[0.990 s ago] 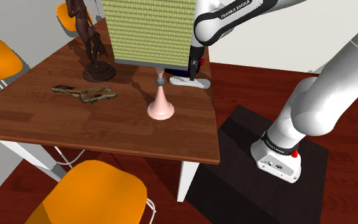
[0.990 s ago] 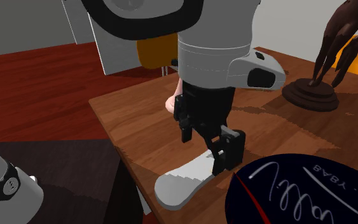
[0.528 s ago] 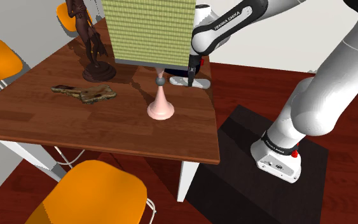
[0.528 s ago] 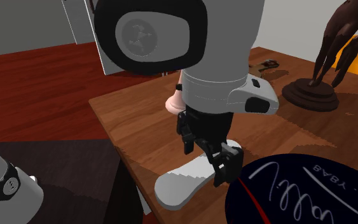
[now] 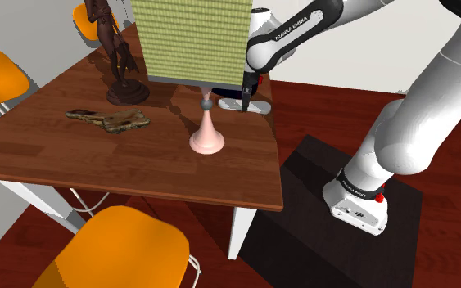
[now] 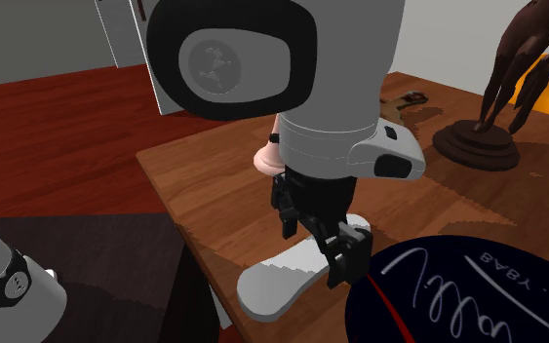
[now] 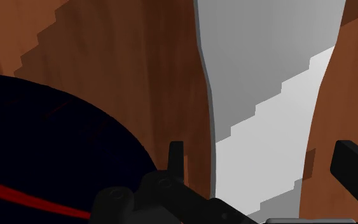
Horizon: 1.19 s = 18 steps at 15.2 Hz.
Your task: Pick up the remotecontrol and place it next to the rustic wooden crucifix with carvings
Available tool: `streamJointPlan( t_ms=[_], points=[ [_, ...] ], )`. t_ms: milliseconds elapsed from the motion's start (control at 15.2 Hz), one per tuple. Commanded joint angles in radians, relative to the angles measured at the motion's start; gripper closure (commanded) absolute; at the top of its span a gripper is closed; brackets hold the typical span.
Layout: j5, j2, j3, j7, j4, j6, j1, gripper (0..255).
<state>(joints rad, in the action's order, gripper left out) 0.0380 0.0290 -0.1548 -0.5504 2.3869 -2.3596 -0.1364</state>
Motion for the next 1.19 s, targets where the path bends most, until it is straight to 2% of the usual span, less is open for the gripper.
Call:
streamJointPlan(
  t_ms=[0, 594, 1122],
  points=[
    [0.000, 0.000, 0.000, 0.000, 0.000, 0.000, 0.000, 255],
    [0.000, 0.000, 0.000, 0.000, 0.000, 0.000, 0.000, 255],
    [0.010, 0.069, 0.002, 0.006, -0.044, 0.112, 0.000, 255]
  ],
)
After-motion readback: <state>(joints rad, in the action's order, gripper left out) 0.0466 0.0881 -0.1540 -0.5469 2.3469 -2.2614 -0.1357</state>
